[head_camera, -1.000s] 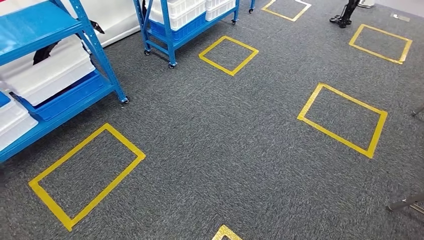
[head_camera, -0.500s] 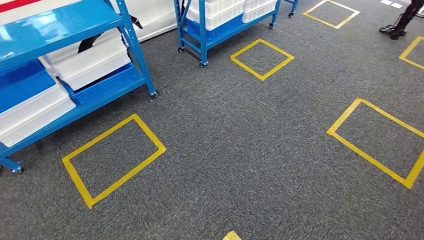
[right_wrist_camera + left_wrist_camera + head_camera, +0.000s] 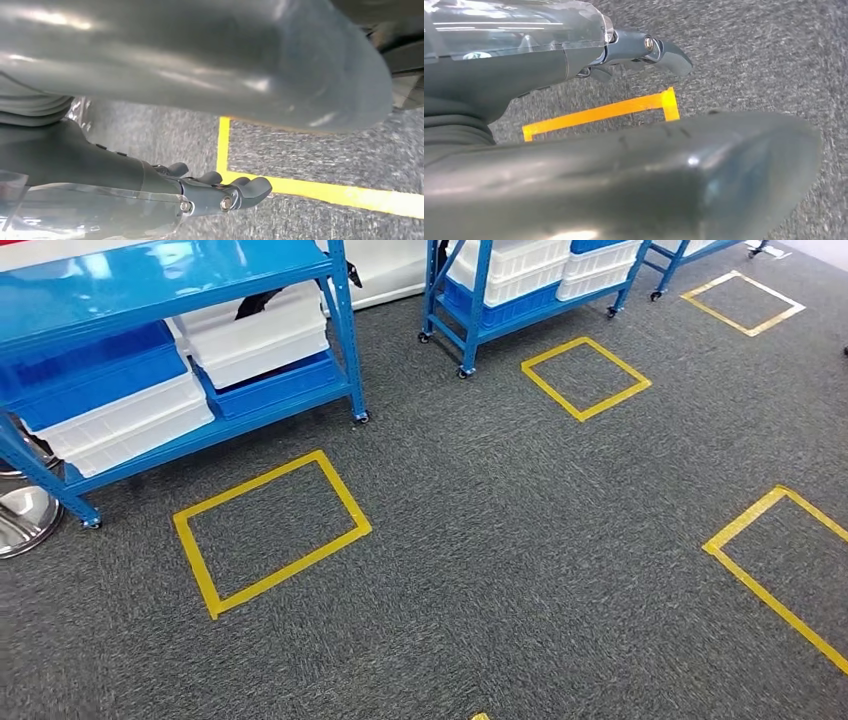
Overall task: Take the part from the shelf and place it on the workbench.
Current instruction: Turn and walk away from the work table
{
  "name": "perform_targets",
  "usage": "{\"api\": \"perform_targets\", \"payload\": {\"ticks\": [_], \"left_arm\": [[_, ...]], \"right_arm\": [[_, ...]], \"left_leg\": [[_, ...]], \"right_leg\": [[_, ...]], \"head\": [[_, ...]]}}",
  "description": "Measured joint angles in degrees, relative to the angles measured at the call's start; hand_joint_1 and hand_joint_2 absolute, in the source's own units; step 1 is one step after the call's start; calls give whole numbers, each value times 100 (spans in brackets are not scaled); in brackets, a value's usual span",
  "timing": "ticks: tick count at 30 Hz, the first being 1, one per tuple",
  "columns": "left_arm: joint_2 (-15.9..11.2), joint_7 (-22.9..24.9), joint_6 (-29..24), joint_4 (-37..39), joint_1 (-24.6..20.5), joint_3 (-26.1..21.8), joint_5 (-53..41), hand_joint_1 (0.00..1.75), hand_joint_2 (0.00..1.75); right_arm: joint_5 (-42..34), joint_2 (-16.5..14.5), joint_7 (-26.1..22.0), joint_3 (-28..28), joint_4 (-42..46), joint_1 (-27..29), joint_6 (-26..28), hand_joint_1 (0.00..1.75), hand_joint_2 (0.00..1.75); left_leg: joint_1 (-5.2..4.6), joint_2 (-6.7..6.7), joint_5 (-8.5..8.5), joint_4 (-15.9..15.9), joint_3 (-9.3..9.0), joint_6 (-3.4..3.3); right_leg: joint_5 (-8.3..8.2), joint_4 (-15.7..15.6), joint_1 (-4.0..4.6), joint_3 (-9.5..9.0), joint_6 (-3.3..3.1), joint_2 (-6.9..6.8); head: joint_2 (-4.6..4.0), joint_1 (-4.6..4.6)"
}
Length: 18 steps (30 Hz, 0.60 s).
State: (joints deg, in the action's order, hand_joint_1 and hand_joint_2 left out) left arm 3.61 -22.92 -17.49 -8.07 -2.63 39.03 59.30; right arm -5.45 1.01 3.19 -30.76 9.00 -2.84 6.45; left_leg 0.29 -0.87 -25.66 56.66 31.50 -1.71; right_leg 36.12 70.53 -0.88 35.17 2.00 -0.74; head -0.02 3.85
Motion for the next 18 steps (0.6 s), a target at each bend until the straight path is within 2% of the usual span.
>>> {"api": "perform_targets", "payload": {"ticks": [1,2,3,4,6,7,8,10,11,12,14,15,16,17,18], "left_arm": [[0,10,1,0,1,7,0,0,0],[0,21,1,0,3,12,0,0,0],[0,33,-2,0,5,15,0,0,0],[1,44,-4,0,4,18,1,0,0],[6,62,-8,0,-13,26,1,0,0],[8,69,-8,0,-21,36,1,0,0],[10,75,-8,0,-25,45,1,0,0],[5,81,-6,0,-14,62,1,0,0],[0,74,-4,0,-10,66,-1,0,0],[-6,56,4,-1,-13,68,-4,0,0],[-13,-46,53,-8,-24,73,8,0,0],[-14,-111,86,-12,-27,74,22,0,0],[-16,-174,113,-15,-21,75,38,0,0],[-18,-217,129,-15,-11,75,46,0,0],[-20,-243,138,-15,2,75,46,0,0]], "right_arm": [[-3,0,11,0,0,5,0,0,0],[-6,0,26,0,0,8,0,0,0],[-8,0,40,1,0,11,0,0,0],[-9,1,50,2,-1,13,0,0,0],[-12,10,71,3,-8,22,-1,0,0],[-14,14,77,3,-11,16,-1,0,0],[-18,17,84,3,-14,8,-2,0,0],[-29,9,88,3,-10,-21,-2,0,0],[-38,3,89,4,-8,-21,-1,0,0],[-50,-2,83,5,-5,-13,4,0,0],[-122,-7,34,29,-4,21,43,0,0],[-166,-7,5,56,-4,34,69,0,0],[-210,-7,-17,89,-4,42,96,0,0],[-239,-7,-25,120,-4,47,114,0,0],[-256,-8,-22,143,-4,46,127,0,0]], "left_leg": [[-8,-73,2,2,2,-2],[-14,-151,3,4,-3,-2],[-18,-227,3,5,-14,0],[-20,-301,3,6,-26,5],[-31,-429,4,21,-16,40],[-28,-485,9,29,5,70],[-19,-541,19,33,30,107],[4,-624,29,44,77,178],[-1,-554,-17,110,114,206],[-6,-430,-121,278,197,228],[3,-115,-477,964,523,271],[22,-40,-632,1356,716,295],[38,1,-704,1637,851,318],[51,22,-665,1712,879,335],[61,39,-518,1540,778,342]], "right_leg": [[31,220,1,123,-1,23],[-56,238,2,154,-11,39],[-248,28,4,78,-30,65],[-496,-348,8,-76,-59,138],[-806,-1051,8,-361,-118,402],[-856,-1242,13,-431,-137,496],[-840,-1303,21,-448,-150,531],[-860,-1348,20,-460,-193,406],[-873,-1378,8,-477,-229,333],[-881,-1411,-6,-494,-269,257],[-863,-1441,-5,-513,-318,117],[-828,-1441,2,-515,-329,63],[-795,-1439,7,-523,-329,15],[-758,-1438,8,-541,-326,-23],[-719,-1437,6,-577,-316,-53]], "head": [[0,0],[0,0],[0,0],[0,0],[0,-1],[0,-1],[0,-1],[0,0],[0,1],[0,1],[0,2],[0,2],[0,2],[0,2],[0,1]]}}
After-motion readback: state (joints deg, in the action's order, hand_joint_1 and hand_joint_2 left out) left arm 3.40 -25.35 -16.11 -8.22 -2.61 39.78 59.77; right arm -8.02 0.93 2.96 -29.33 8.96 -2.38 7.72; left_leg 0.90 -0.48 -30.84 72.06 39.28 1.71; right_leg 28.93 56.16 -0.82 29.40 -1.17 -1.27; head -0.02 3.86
